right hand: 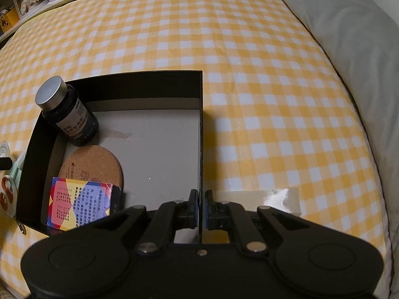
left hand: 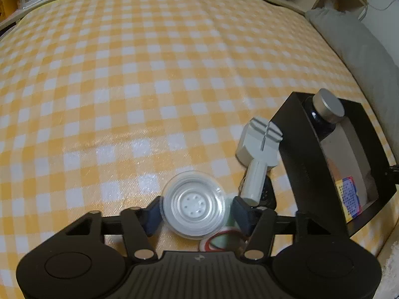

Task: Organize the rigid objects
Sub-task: 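Grasp the clear round white lid with the left tool, then carry the white lid into the black box beside the bottle and release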

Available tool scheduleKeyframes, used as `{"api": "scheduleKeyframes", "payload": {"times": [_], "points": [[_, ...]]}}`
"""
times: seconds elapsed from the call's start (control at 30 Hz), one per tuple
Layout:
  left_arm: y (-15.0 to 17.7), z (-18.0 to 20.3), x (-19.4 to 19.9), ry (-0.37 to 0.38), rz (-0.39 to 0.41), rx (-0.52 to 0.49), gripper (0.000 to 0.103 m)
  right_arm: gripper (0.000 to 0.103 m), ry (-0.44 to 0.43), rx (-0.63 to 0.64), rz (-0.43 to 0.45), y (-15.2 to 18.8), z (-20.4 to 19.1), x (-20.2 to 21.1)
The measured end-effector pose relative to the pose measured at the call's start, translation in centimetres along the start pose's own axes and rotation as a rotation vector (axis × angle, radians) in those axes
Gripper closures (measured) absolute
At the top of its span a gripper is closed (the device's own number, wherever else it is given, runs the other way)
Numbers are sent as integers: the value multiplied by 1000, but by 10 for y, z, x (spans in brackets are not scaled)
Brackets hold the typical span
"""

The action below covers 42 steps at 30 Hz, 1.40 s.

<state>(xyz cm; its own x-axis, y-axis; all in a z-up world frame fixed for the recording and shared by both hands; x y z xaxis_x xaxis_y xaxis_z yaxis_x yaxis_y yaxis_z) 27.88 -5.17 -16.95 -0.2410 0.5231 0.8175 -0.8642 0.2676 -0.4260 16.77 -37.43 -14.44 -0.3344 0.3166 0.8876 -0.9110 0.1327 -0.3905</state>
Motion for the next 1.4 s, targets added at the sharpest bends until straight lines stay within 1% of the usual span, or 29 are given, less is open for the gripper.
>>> {"api": "scheduleKeyframes", "payload": {"times": [0.1,0.23,0.3,0.43,0.53,0.6,0.7,0.83,1.13,1.27,1.4], "points": [[1,-4,-1,-7,-9,7,49,99,0,3,-4,1,1,-3],[-3,-6,6,-11,24,22,50,99,0,3,-4,1,0,-5],[-7,-3,13,0,46,29,50,99,1,4,-3,1,0,-4],[-19,17,30,47,104,6,50,99,2,4,-3,1,0,-5],[-25,42,42,114,145,-27,50,99,2,5,-3,1,-1,-5],[-27,61,44,158,148,-47,50,99,2,5,-3,1,-1,-5],[-27,89,37,210,127,-83,50,99,1,4,-1,1,-1,-4],[-26,119,21,231,109,-128,50,99,-2,3,-1,0,-1,-6],[-31,141,-13,257,80,-119,50,99,2,7,0,1,-2,-6],[-34,156,-21,279,109,-121,50,98,2,7,0,1,-1,-7],[-38,161,-33,305,147,-81,50,98,2,7,0,1,-3,-7]]}}
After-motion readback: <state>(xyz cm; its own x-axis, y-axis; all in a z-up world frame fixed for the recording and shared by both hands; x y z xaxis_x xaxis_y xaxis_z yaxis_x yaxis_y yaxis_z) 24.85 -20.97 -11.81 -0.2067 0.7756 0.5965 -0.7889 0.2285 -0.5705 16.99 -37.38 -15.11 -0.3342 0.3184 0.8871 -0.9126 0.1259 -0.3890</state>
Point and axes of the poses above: each gripper's, at about its wrist camera, not at the fingertips, and x roughly against the way its jaws point, z to its right, y to its underside, the point moved 3 cm from there along -x, roughly the way its jaws point, and after that the axes turned 13 degrees about y, right-handed, at the moved point
